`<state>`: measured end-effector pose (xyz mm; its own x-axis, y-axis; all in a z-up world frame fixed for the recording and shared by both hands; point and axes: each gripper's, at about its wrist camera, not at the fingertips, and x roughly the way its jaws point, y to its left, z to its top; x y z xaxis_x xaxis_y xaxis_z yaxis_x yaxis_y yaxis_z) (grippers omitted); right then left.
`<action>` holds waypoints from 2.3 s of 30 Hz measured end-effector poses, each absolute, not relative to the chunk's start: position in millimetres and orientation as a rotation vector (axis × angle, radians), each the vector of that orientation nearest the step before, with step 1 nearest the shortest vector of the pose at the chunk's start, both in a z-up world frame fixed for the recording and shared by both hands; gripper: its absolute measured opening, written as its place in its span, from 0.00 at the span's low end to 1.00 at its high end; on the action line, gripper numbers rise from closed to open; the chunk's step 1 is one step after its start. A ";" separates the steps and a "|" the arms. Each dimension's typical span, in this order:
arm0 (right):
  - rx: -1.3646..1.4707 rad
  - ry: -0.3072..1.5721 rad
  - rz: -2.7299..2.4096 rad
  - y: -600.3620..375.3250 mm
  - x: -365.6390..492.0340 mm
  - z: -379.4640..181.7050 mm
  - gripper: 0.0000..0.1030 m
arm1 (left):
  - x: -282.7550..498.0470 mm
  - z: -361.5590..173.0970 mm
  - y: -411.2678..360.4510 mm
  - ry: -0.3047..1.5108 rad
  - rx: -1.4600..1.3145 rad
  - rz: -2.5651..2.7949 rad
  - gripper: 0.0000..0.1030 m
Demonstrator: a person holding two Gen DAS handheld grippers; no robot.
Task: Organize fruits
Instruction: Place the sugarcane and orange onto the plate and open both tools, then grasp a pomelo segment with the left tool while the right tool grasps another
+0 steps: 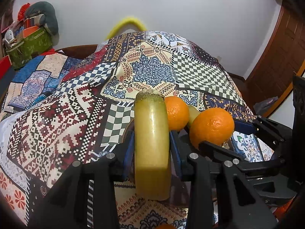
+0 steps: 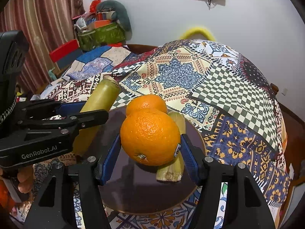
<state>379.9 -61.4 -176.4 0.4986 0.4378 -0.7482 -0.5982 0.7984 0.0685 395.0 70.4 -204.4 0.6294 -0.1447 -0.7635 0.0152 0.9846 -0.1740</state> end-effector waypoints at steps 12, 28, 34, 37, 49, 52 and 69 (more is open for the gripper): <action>-0.204 0.878 0.680 -58.2 390.1 -179.0 0.59 | 404.0 -214.1 75.7 0.930 -0.184 -0.095 0.36; -0.201 0.829 0.667 -72.9 375.7 -157.1 0.60 | 383.4 -194.4 79.2 0.891 -0.167 -0.084 0.36; -0.204 0.799 0.639 -79.7 360.6 -144.1 0.60 | 358.3 -175.1 70.5 0.853 -0.112 -0.075 0.36; -0.194 0.784 0.629 -84.1 350.0 -135.4 0.60 | 345.8 -164.1 66.3 0.833 -0.097 -0.077 0.36; -0.156 0.732 0.568 -106.4 301.7 -100.1 0.60 | 280.3 -117.4 52.5 0.758 -0.080 -0.091 0.36; -0.148 0.719 0.553 -112.1 287.2 -93.6 0.67 | 265.1 -110.4 50.1 0.745 -0.069 -0.085 0.36; -0.175 0.764 0.476 -131.9 230.8 -120.0 0.75 | 204.5 -124.9 31.5 0.803 -0.054 -0.088 0.48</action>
